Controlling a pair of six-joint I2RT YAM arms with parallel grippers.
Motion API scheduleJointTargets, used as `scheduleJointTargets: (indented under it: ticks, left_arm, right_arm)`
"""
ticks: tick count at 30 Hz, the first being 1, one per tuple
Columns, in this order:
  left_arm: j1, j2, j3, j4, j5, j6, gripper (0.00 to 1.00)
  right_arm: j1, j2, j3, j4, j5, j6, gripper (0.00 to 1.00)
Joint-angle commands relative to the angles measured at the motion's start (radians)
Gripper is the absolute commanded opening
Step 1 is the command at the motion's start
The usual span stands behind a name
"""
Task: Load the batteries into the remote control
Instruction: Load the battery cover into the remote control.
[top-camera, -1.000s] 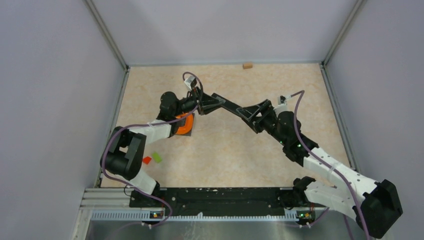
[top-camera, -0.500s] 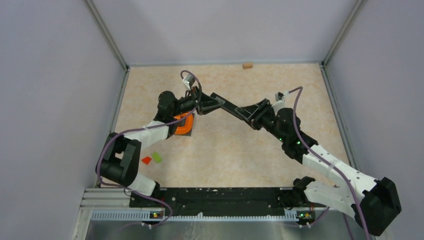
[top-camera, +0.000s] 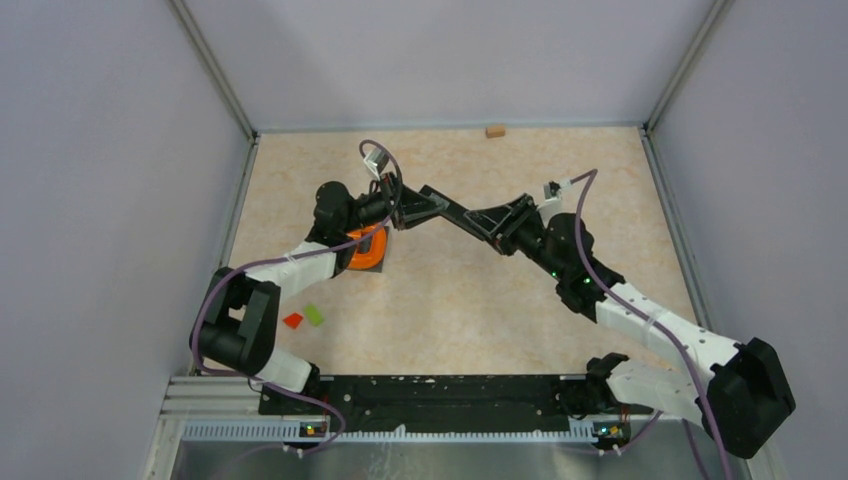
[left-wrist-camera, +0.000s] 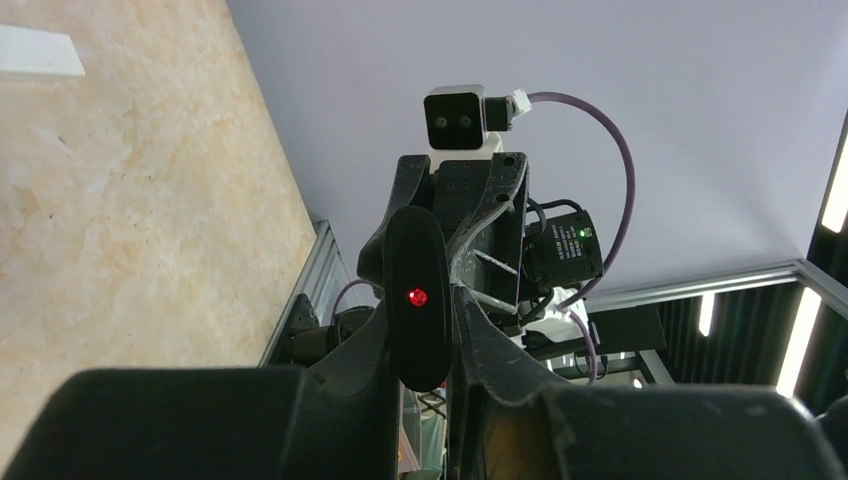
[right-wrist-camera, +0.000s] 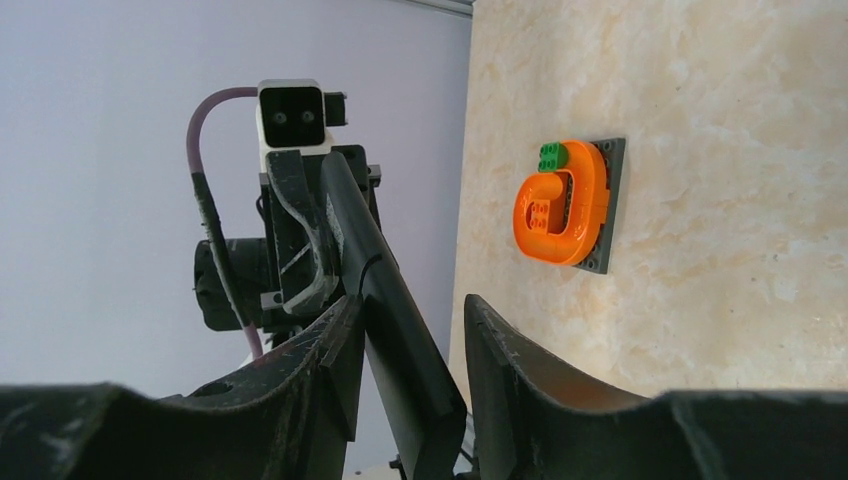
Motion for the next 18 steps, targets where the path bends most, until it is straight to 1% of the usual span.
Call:
scheduleJointTargets:
  ticks: [1, 4, 7, 10, 15, 18]
  left_arm:
    - [-0.030, -0.050, 0.036, 0.087, 0.053, -0.036, 0.00]
    - [-0.040, -0.039, 0.041, 0.106, 0.057, -0.069, 0.00]
    - [-0.043, -0.023, 0.038, 0.159, 0.064, -0.122, 0.00]
    - [-0.042, -0.009, 0.033, 0.220, 0.063, -0.184, 0.00]
    - [-0.041, 0.022, 0.021, 0.390, 0.027, -0.355, 0.00]
    - [-0.039, 0.030, 0.021, 0.427, 0.003, -0.404, 0.00]
  right_arm:
    - [0.004, 0.057, 0.018, 0.047, -0.012, -0.014, 0.41]
    - [0.004, 0.083, 0.023, 0.077, -0.009, -0.023, 0.38]
    - [0.004, 0.104, 0.017, 0.126, -0.013, -0.034, 0.31]
    - [0.004, 0.115, -0.009, 0.198, -0.021, -0.046, 0.27]
    - [0.006, 0.131, -0.044, 0.286, -0.029, -0.043, 0.25]
    - [0.007, 0.117, -0.063, 0.302, -0.028, -0.031, 0.26]
